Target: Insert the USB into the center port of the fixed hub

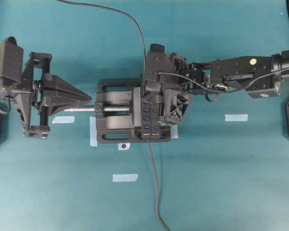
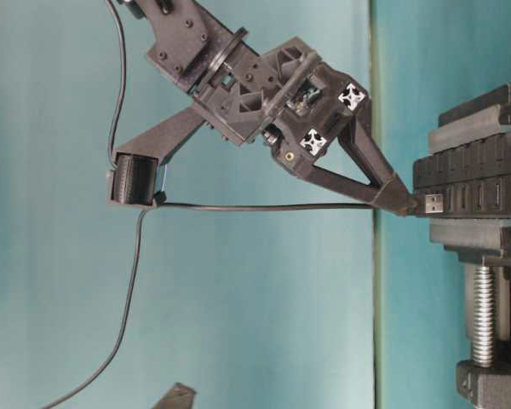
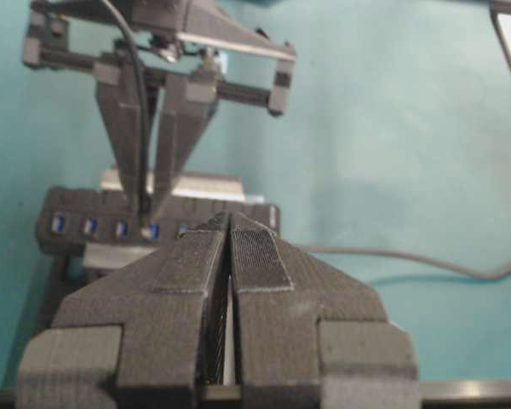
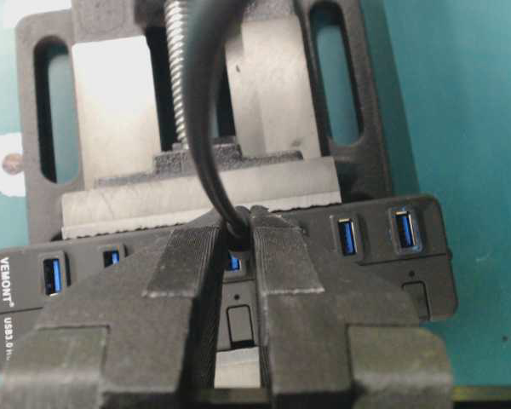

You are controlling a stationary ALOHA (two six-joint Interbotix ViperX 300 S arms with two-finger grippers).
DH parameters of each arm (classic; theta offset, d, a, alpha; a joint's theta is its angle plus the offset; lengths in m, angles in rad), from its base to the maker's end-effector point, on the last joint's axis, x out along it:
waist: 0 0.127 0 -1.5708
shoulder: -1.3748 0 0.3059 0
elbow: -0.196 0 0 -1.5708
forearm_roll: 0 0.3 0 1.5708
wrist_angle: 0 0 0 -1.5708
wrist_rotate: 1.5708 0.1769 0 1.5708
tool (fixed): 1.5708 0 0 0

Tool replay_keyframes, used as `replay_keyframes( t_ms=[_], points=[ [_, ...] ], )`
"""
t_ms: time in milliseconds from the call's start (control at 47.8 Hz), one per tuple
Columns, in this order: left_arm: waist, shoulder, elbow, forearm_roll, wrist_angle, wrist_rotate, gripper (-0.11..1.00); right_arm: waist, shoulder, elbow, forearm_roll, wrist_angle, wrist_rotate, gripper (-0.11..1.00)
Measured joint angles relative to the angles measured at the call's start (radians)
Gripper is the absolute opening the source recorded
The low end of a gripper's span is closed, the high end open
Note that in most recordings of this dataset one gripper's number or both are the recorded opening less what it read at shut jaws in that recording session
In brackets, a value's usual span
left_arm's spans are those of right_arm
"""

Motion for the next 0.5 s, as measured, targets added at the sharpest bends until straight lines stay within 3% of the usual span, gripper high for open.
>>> replay_keyframes(
  t_ms=[502],
  points=[
    [-0.002, 0.021, 0.0, 0.002, -0.006, 0.0, 0.0, 0.015, 0.005, 0.002, 0.0, 0.006, 0.0, 0.1]
  ],
)
